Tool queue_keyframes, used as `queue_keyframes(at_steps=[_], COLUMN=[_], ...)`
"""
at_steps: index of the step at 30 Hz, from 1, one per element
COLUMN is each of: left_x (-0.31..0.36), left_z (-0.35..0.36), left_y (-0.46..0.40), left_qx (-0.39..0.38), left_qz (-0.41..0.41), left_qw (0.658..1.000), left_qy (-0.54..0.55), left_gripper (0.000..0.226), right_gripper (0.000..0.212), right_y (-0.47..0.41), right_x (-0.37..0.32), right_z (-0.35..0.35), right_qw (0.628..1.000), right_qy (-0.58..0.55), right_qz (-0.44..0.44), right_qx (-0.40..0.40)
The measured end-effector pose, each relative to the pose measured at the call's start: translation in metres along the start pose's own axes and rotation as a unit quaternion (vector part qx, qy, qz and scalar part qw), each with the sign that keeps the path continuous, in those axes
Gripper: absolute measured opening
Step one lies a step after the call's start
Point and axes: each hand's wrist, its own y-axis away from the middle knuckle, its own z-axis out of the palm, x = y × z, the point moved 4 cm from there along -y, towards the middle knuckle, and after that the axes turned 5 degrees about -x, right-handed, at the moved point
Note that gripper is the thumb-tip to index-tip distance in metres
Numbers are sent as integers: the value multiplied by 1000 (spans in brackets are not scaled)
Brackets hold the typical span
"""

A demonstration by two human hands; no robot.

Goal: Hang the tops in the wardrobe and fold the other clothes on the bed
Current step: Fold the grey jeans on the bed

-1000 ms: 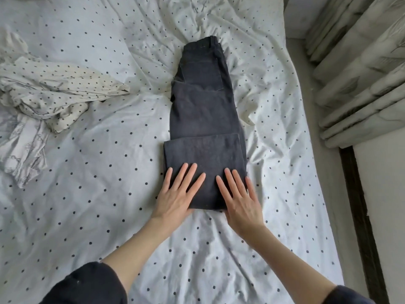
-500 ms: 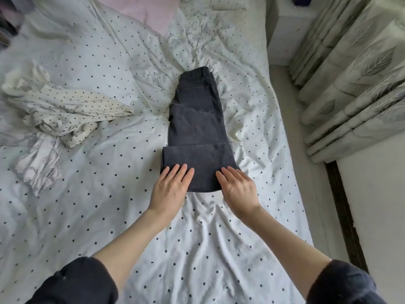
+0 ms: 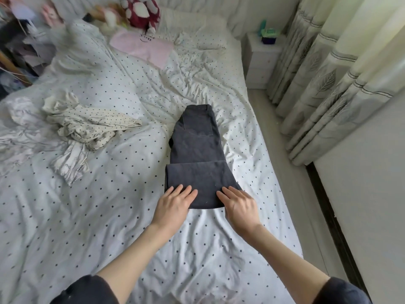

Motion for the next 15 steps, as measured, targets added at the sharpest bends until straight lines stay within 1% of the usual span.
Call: queue_keyframes(at_steps=[4, 7, 8, 10, 11, 13, 14, 15], left_x=[19, 30, 33, 38, 40, 45, 46, 46], left_z=[4, 12, 19, 34, 38, 43, 43, 43], left_y=[44, 85, 99, 129, 140, 159, 166, 166], left_qx=[-50, -106, -147, -218, -238, -278, -294, -303], left_qz=[11, -9, -8, 0, 6, 31, 40, 46], left_qw=[999, 994, 988, 976, 971, 960, 955, 952], left_qy=[12, 30, 36, 32, 26, 16, 16, 18], left_gripper=[64, 58, 56, 56, 55, 53, 54, 55], right_gripper=[34, 34, 33, 33, 33, 25, 25, 29], right_y=[49, 92, 106, 134, 145, 168, 178, 182], right_x=[-21, -44, -52, -68, -73, -84, -88, -87], right_z=[-4, 0, 2, 8, 10, 15, 18, 22], right_qw=[1000, 998, 996, 991, 988, 978, 970, 965], right_qy=[2, 6, 4, -10, -13, -13, -22, -29], right_qz=[9, 23, 26, 32, 36, 41, 46, 47], right_qx=[-22, -66, -81, -126, -147, -203, -236, -258])
